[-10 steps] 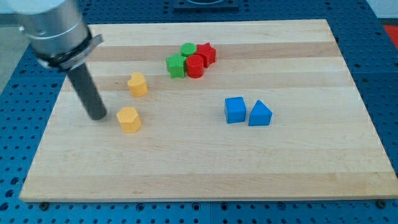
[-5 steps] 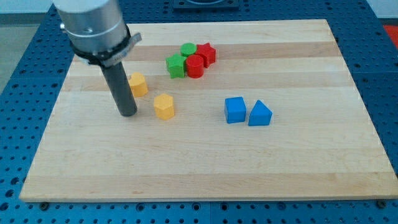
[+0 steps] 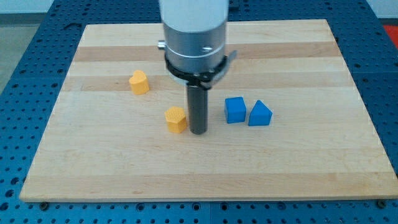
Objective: Push the yellow hexagon into the blue cube
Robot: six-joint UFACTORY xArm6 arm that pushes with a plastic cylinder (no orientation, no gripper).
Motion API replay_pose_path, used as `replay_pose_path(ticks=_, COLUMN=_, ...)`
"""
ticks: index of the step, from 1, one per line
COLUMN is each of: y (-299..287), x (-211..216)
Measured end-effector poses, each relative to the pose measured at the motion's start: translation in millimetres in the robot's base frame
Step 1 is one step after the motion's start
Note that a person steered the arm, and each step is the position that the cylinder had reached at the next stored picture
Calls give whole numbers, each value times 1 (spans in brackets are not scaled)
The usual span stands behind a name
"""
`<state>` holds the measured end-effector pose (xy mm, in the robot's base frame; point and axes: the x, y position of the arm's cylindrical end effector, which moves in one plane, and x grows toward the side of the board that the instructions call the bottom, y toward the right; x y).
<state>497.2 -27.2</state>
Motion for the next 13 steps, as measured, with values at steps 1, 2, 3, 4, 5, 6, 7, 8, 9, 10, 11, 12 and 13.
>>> replay_pose_path(ticks=1, y=-8, x=17)
replay_pose_path(ticks=2, y=-19, x=86)
replay_pose_path(ticks=3, y=-106, x=98)
replay_pose_path(ticks=4, y=-164, x=53)
replay_pose_path(ticks=5, y=-150, x=-8)
replay_pose_path(ticks=6, y=-96, x=-25)
replay_pose_path(ticks=7, y=-40, x=-17)
replay_pose_path(ticks=8, y=9, x=-6)
replay_pose_path(ticks=9, y=7, x=-4)
replay_pose_path(ticks=10, y=-11, x=5)
replay_pose_path(ticks=11, y=-8, x=15)
replay_pose_path(ticks=12, y=15, x=15)
replay_pose_path(ticks=13, y=36, x=15)
